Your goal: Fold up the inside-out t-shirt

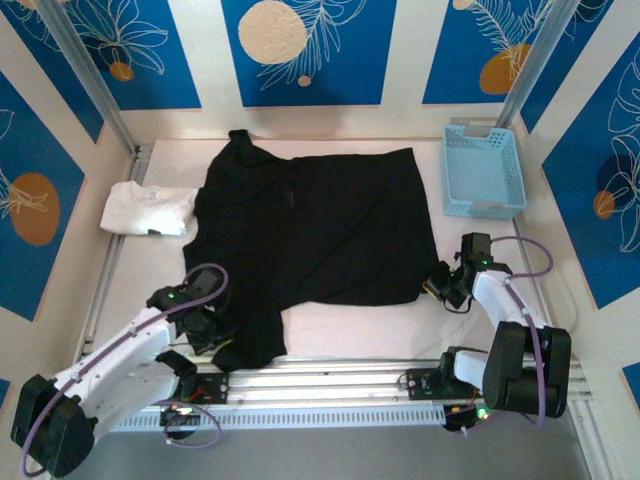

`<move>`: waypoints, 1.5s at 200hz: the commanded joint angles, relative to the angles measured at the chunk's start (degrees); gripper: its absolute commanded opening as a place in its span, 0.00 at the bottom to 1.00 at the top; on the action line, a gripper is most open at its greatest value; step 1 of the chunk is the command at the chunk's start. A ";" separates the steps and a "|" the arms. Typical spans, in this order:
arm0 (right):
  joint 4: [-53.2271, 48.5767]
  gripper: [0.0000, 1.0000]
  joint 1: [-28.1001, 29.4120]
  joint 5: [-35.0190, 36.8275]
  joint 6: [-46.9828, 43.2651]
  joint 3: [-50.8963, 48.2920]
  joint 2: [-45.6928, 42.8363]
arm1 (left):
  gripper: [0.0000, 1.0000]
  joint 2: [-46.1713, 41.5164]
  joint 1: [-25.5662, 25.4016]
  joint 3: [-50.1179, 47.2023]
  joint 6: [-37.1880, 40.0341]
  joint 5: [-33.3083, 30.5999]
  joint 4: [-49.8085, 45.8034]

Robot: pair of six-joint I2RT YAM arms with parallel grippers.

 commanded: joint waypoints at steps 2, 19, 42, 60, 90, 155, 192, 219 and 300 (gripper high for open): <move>1.76 0.02 -1.42 -3.18 0.30 0.49 0.76 | 0.00 -1.46 5.83 4.15 4.83 0.95 -1.48; 2.30 0.02 -2.06 -4.16 -0.12 2.00 2.30 | 0.00 -1.22 11.80 7.55 9.31 2.65 -0.58; 3.49 0.02 -2.41 -4.81 -0.38 3.98 4.32 | 0.00 0.44 15.39 13.04 13.98 1.62 0.76; 4.54 0.03 -2.64 -4.93 -0.49 5.26 5.86 | 0.00 1.78 17.44 15.78 16.27 1.80 2.80; 5.61 0.02 -3.28 -5.25 -0.85 7.55 7.77 | 0.00 2.25 22.88 17.77 19.27 3.04 6.16; 6.83 0.05 -0.97 -7.08 -0.31 13.59 11.64 | 0.00 7.90 27.79 23.86 23.37 4.70 13.85; 7.02 0.05 -0.30 -6.11 -0.98 16.96 15.04 | 0.00 11.33 29.96 26.68 24.85 5.28 16.83; 7.22 0.05 -0.22 -5.29 -1.34 18.90 16.01 | 0.00 13.61 31.62 28.48 25.94 5.94 18.38; 6.62 0.05 3.19 -1.95 -2.35 27.08 23.93 | 0.00 20.31 33.86 30.42 27.17 6.61 23.22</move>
